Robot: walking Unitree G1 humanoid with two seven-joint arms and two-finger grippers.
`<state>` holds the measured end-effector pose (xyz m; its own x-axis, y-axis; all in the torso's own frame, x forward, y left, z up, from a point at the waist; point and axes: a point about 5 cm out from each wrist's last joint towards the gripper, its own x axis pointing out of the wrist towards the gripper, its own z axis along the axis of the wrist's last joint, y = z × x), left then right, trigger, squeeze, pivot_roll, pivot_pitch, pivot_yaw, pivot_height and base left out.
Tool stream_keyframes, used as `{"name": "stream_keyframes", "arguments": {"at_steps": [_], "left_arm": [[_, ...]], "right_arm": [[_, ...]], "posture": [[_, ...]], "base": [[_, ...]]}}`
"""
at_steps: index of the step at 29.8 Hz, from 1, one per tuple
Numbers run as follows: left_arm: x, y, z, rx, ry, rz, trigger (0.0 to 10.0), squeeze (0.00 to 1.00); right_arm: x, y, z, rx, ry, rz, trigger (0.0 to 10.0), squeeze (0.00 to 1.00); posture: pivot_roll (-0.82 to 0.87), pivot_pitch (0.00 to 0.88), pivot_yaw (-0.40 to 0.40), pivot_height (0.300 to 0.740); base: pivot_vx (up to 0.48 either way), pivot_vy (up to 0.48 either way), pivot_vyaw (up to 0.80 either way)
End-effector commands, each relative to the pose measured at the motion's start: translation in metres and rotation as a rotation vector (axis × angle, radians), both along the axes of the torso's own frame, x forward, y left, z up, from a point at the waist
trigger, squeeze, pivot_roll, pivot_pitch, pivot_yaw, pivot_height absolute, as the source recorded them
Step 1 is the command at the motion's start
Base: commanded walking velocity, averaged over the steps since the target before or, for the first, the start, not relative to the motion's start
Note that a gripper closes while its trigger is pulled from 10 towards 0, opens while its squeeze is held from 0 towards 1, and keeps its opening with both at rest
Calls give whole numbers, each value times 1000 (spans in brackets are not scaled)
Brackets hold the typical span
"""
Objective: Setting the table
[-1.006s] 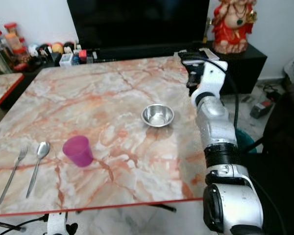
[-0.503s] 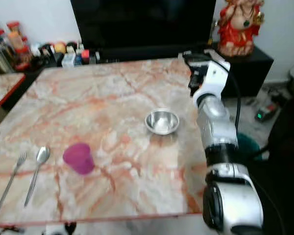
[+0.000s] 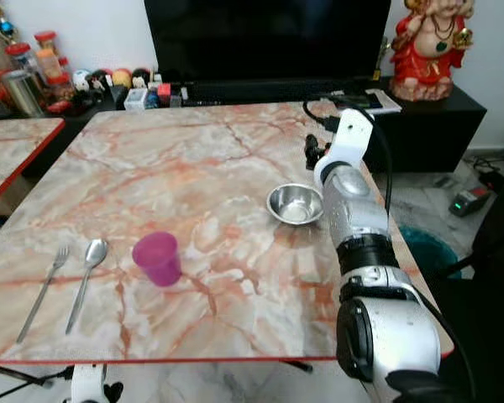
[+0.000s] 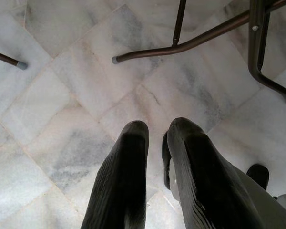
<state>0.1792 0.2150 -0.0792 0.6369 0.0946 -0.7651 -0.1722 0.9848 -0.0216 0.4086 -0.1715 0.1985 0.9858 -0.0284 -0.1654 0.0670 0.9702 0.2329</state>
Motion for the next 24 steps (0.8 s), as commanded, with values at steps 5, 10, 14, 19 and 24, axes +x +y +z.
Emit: {"name": "stream_keyframes", "arguments": {"at_steps": [5, 10, 14, 19, 24], "left_arm": [[-4, 7, 0, 6, 14, 2, 10000, 0], [-8, 7, -3, 2, 28, 2, 10000, 0], [-12, 7, -4, 0, 42, 1, 10000, 0], [-13, 9, -5, -1, 47, 3, 10000, 0], [-19, 9, -7, -7, 54, 4, 10000, 0]], "right_arm": [[3, 3, -5, 67, 52, -18, 10000, 1000], [4, 3, -8, 74, 72, -32, 10000, 1000], [4, 2, -13, 66, 97, -43, 10000, 937], [3, 1, -16, 35, 117, -42, 10000, 0], [1, -3, -24, 29, 143, -58, 10000, 0]], "posture": [[-2, 0, 53, 728], [1, 0, 53, 728], [3, 0, 52, 728], [5, 0, 50, 728], [7, 0, 48, 728]], "base": [[0, 0, 0], [0, 0, 0], [0, 0, 0], [0, 0, 0], [0, 0, 0]]}}
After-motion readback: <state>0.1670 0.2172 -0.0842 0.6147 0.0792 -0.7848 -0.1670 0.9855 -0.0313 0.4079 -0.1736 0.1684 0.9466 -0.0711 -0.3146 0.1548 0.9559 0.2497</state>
